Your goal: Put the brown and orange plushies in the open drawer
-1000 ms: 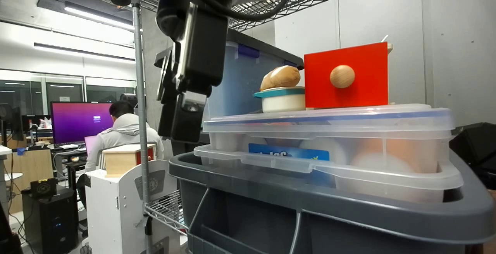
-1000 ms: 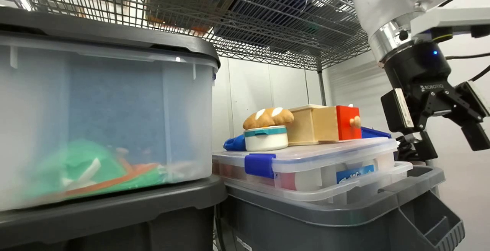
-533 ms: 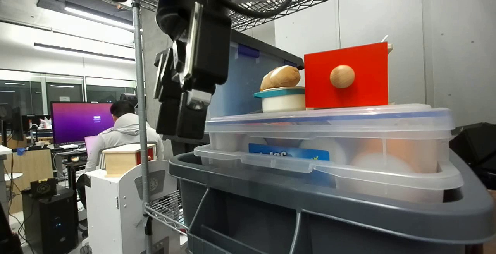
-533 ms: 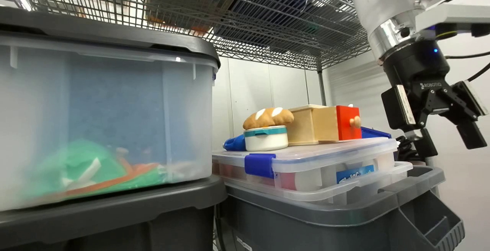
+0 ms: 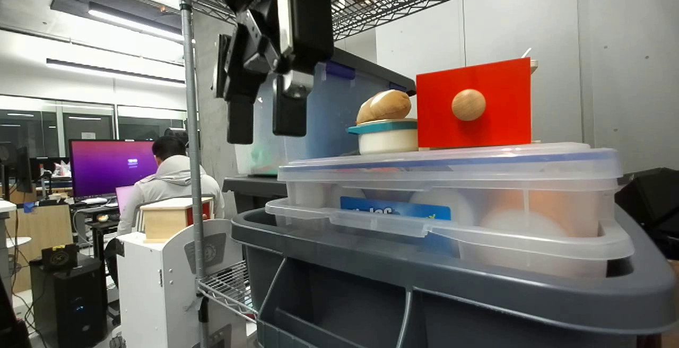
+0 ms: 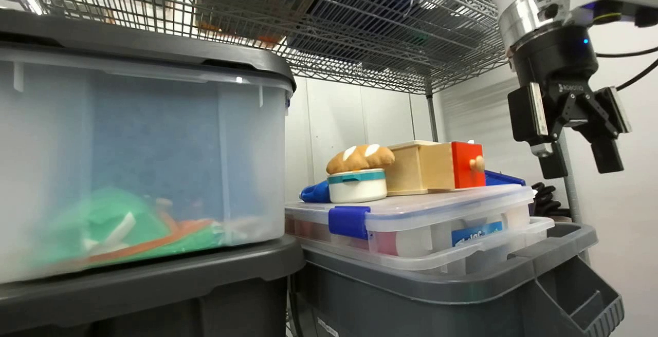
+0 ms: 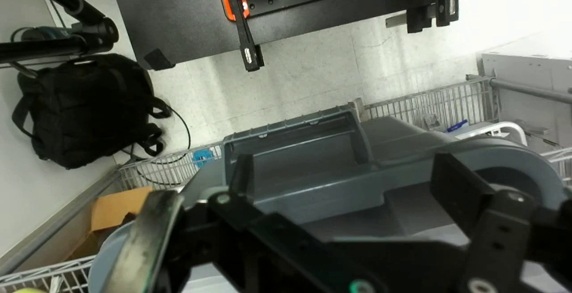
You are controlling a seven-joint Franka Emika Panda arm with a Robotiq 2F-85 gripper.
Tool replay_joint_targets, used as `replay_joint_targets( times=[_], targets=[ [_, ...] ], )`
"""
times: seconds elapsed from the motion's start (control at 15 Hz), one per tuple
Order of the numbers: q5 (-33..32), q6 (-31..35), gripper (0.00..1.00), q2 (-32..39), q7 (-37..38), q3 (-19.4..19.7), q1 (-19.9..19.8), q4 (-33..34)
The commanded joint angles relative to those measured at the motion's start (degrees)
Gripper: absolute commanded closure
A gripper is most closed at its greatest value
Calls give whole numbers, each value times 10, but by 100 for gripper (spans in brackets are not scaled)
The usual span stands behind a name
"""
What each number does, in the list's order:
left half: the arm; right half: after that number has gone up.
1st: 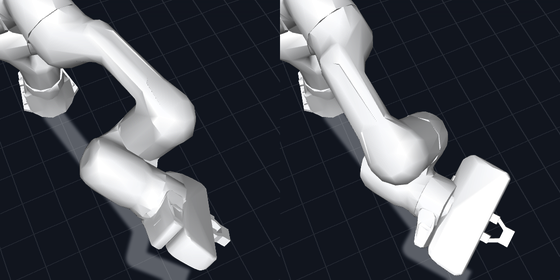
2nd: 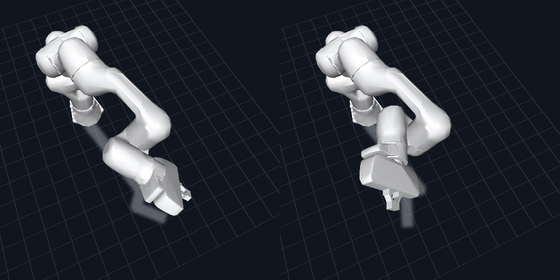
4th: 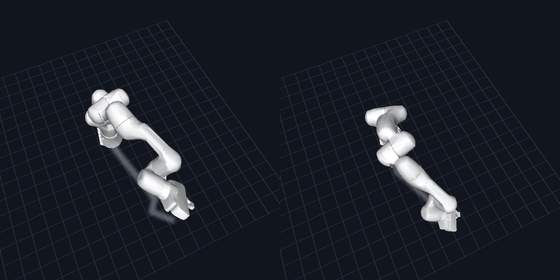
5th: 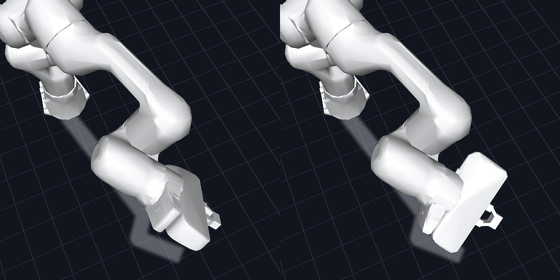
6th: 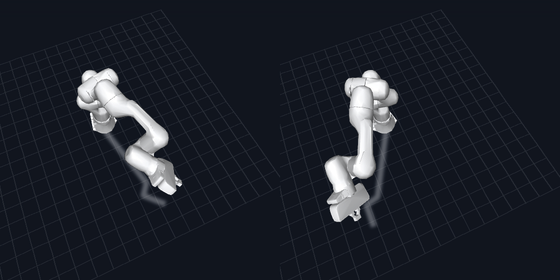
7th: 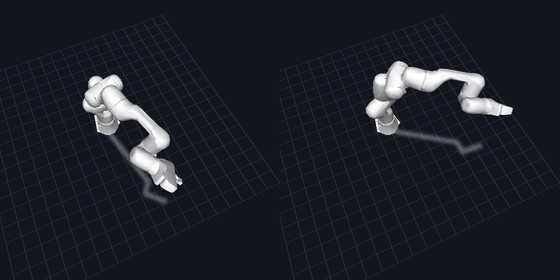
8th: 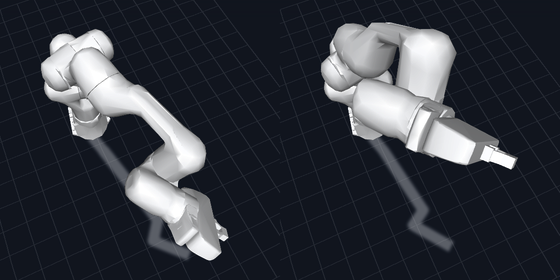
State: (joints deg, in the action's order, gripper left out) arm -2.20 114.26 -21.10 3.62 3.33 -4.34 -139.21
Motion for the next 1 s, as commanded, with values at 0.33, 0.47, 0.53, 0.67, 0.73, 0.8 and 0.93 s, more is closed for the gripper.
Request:
replay_joint_targets(
  times=[0.33,0.47,0.53,0.67,0.73,0.8,0.93],
  targets=[
    [11,52,0,-49,-38,4,7,-4],
    [20,76,0,-45,-48,5,12,-3],
    [26,90,0,-35,-52,5,16,2],
    [38,111,0,-25,-57,6,23,7],
    [46,123,0,-20,-62,6,28,9],
    [52,136,0,-14,-65,6,31,12],
    [62,157,0,-2,-71,7,36,20]
  ],
)
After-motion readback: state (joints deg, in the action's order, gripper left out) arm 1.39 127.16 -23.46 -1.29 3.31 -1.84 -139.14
